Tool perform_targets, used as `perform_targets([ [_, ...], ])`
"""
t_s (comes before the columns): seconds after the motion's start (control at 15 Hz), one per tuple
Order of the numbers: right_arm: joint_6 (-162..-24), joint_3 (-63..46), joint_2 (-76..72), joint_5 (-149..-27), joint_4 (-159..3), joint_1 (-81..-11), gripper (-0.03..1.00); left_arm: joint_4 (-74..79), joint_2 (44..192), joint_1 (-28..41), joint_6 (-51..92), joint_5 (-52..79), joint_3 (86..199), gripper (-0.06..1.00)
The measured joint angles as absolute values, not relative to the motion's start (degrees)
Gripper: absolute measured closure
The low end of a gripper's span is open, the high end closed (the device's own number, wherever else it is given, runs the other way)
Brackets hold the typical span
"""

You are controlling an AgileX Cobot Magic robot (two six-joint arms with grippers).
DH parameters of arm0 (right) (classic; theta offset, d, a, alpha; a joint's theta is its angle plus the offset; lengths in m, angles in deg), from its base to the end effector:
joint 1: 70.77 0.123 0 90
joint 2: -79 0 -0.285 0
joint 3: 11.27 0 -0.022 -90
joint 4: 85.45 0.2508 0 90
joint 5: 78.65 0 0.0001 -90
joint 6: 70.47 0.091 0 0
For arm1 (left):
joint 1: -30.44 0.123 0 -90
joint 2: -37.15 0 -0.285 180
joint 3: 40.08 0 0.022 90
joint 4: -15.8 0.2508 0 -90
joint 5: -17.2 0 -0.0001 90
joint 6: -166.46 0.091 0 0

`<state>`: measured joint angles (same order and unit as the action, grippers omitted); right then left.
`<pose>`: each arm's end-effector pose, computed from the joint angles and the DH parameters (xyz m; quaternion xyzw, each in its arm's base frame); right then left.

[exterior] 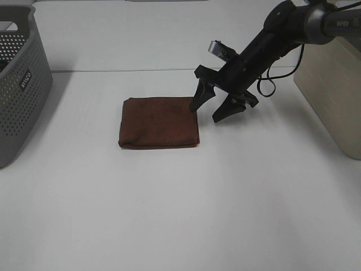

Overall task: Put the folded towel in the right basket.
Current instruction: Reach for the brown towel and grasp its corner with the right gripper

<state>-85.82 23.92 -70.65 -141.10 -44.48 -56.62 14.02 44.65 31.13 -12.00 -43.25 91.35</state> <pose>0.4683 0.1727 0.1103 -0.0900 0.9446 0.3142 0.0285 -0.0054 -0.0025 0.2778 0.0069 0.8503 -0.0053 0.5262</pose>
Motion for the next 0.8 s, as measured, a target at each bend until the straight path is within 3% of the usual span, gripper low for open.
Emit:
perform_targets([
  [0.6,-91.7,24.6,-74.2,-135.7,-37.8,-53.9,0.32,14.0,44.6,31.1,-12.0,-43.2,91.3,-0.02],
  [0.67,-91.6,24.6,-74.4,-134.7,-37.8,-53.4,0.37,14.0,44.6,31.1,-12.0,-43.2,91.3,-0.02],
  [0.8,-90.7,24.6,-74.7,-133.7,-39.3,-53.3,0.58,14.0,44.6,31.1,-12.0,-43.2,91.3,-0.02],
])
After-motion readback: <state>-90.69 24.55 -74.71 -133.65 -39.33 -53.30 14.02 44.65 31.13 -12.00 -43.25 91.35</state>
